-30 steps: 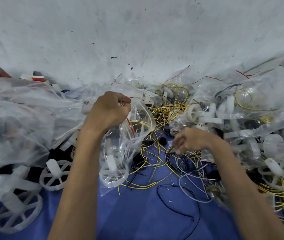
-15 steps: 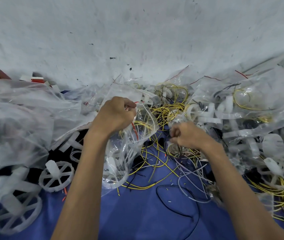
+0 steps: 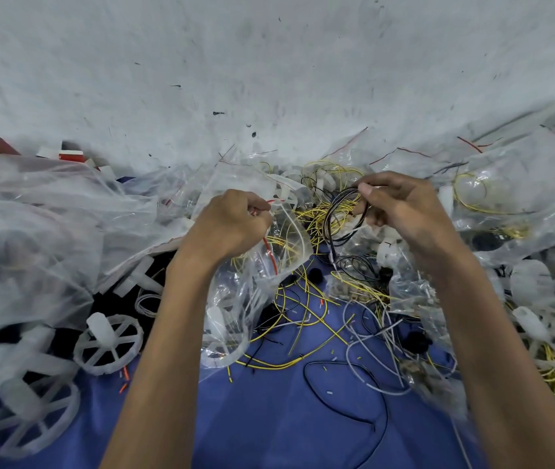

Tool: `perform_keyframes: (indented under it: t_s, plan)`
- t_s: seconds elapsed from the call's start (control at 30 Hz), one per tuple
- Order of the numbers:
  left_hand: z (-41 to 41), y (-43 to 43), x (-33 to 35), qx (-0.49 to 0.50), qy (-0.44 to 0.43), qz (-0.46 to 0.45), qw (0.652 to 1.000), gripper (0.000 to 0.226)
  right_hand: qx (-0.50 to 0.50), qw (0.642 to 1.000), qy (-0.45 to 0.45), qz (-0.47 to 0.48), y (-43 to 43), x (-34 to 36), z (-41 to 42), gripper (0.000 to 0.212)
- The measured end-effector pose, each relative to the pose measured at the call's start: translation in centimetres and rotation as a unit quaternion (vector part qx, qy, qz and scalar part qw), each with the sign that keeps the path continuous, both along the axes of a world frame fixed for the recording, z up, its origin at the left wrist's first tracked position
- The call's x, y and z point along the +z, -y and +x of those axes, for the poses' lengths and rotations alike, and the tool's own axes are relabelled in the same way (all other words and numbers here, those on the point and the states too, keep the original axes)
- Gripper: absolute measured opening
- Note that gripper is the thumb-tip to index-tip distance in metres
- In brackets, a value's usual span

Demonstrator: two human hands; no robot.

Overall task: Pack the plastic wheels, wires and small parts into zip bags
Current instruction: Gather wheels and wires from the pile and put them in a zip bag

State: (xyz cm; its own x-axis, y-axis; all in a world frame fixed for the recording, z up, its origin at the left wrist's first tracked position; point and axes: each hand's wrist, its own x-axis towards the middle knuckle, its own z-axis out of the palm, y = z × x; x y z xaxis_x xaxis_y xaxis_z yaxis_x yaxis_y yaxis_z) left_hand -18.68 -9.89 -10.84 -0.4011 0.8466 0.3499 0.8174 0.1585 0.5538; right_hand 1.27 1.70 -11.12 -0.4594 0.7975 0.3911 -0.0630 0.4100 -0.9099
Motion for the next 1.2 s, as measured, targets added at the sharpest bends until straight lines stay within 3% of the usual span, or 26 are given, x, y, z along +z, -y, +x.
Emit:
perform_keyframes:
  t_s: [0.07, 0.13, 0.23, 0.3, 0.4, 0.53, 0.63, 0.73, 0.83, 0.97, 1.07, 1.13, 1.2]
  plan:
    - [0.1, -0.1, 0.0, -0.002, -0.001, 0.0, 1.0, 0.027, -0.031, 0.999, 0.001, 0.016, 0.2, 0.6, 0.1, 0.011]
    - [0.0, -0.1, 0.0, 0.0, 0.0, 0.004, 1.0, 0.026, -0.104, 0.988, 0.047, 0.105, 0.4, 1.2, 0.3, 0.008]
    - [0.0, -0.1, 0.0, -0.004, -0.003, 0.006, 1.0, 0.026, -0.222, 0.915, 0.147, 0.301, 0.9, 2.4, 1.0, 0.011]
    - [0.0, 0.0, 0.1, -0.008, -0.005, 0.008, 1.0, 0.025, -0.219, 0.912, 0.132, 0.322, 1.3, 3.1, 1.4, 0.011]
    - [0.0, 0.0, 0.1, -0.011, -0.005, 0.009, 1.0, 0.024, -0.212, 0.933, 0.06, 0.283, 1.9, 3.4, 1.4, 0.008]
    - [0.1, 0.0, 0.1, -0.02, -0.005, -0.001, 1.0, 0.026, -0.294, 0.94, -0.058, 0.161, 2.5, 3.6, 0.7, 0.01]
    - [0.0, 0.0, 0.1, -0.027, -0.003, 0.0, 1.0, 0.028, -0.201, 0.969, -0.147, -0.005, 2.9, 4.0, 0.5, 0.016]
    - [0.1, 0.0, 0.1, -0.036, -0.004, 0.001, 0.999, 0.03, -0.078, 0.959, -0.215, -0.166, 3.2, 3.9, -0.3, 0.02]
    - [0.2, -0.1, 0.1, -0.04, 0.003, -0.003, 0.999, 0.03, -0.067, 0.959, -0.218, -0.169, 3.3, 3.5, -1.1, 0.019]
    - [0.1, 0.0, 0.3, -0.041, 0.026, 0.002, 0.999, 0.028, -0.105, 0.989, -0.102, -0.02, 3.9, 2.5, -2.2, 0.012]
    - [0.3, 0.0, 0.3, -0.033, 0.037, 0.013, 0.999, 0.027, 0.008, 0.999, 0.032, 0.028, 5.0, 0.9, -4.0, 0.016]
    - [0.6, -0.1, 0.3, -0.026, 0.033, 0.018, 0.999, 0.026, 0.142, 0.967, 0.196, 0.072, 5.6, -0.4, -5.2, 0.023]
    - [0.9, -0.1, 0.4, -0.031, 0.031, 0.017, 0.999, 0.027, 0.14, 0.9, 0.356, 0.207, 5.3, -2.1, -6.2, 0.019]
